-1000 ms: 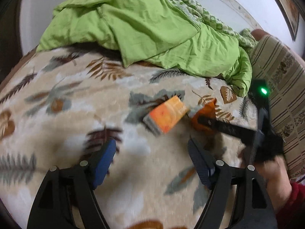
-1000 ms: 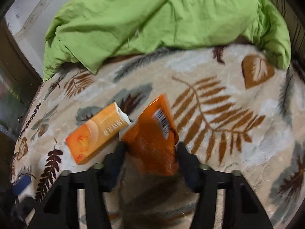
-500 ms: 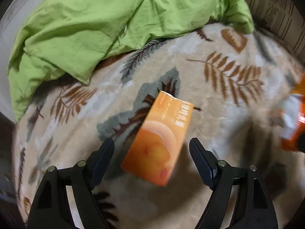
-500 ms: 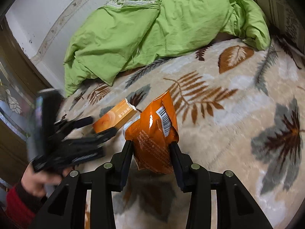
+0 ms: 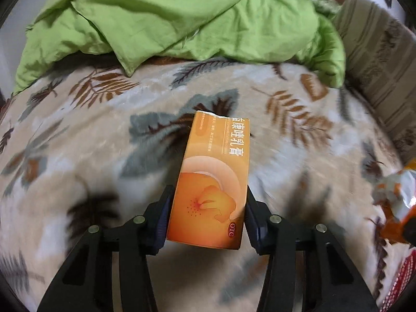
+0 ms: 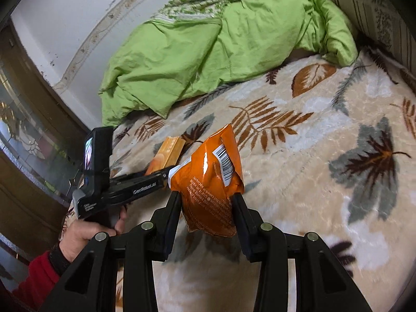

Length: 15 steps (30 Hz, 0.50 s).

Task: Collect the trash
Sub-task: 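Carry the orange box and orange bag with both tools to the red wastebasket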

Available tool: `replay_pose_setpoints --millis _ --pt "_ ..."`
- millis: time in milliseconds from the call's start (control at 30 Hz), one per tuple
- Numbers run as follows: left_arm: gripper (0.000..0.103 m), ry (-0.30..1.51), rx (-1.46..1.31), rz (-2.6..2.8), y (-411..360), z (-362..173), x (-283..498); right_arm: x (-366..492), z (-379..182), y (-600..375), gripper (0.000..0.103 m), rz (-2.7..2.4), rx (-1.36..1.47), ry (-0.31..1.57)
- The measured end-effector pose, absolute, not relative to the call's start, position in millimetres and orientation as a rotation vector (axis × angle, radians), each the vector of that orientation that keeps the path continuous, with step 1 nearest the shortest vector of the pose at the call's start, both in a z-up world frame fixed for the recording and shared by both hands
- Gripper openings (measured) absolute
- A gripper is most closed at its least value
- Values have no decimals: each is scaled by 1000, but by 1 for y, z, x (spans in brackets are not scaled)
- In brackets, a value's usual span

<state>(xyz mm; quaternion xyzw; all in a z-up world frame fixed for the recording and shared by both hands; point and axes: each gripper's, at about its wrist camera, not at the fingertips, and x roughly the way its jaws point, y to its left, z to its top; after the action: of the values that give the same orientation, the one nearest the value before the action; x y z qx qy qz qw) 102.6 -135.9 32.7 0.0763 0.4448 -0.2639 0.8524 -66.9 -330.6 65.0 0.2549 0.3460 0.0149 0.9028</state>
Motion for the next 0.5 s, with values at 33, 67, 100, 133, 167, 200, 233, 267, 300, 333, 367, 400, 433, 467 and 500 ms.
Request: replay_pose_setpoints --millis 33,67,100,133,167,200,233,267,300,333,367,400,433,467,500 --pt "49 922 148 -561 -133 38 89 -74 67 -327 43 30 517 713" --pt "49 902 132 -565 -129 45 72 -81 70 -323 43 30 505 711" --pt "49 891 127 -569 -128 49 64 -89 73 -318 43 30 493 707" --pt "49 868 121 -570 -125 58 46 -95 75 -316 43 29 485 703" --pt "49 846 120 -560 -122 65 31 -103 78 -311 43 28 475 697" --pt "49 823 123 -559 -121 73 16 -113 82 -307 43 28 464 689" --pt "49 805 123 -560 -119 79 3 -121 85 -304 43 26 458 682" --pt "49 786 123 -557 -117 85 -8 -128 87 -302 43 23 454 675" --pt "49 760 128 -546 -115 94 -27 -135 90 -300 43 22 450 669" --pt "49 745 127 -546 -113 99 -40 -145 93 -297 43 20 445 661" --pt "49 736 127 -544 -113 102 -47 -153 96 -295 43 17 444 656" --pt "49 716 130 -536 -110 106 -61 -159 98 -295 43 15 445 652" --pt "49 699 138 -536 -110 109 -75 -169 99 -294 43 16 452 649" --pt "49 688 143 -538 -109 112 -85 -176 100 -294 43 15 456 648" --pt "49 677 146 -538 -107 114 -97 -182 102 -293 43 12 458 646"
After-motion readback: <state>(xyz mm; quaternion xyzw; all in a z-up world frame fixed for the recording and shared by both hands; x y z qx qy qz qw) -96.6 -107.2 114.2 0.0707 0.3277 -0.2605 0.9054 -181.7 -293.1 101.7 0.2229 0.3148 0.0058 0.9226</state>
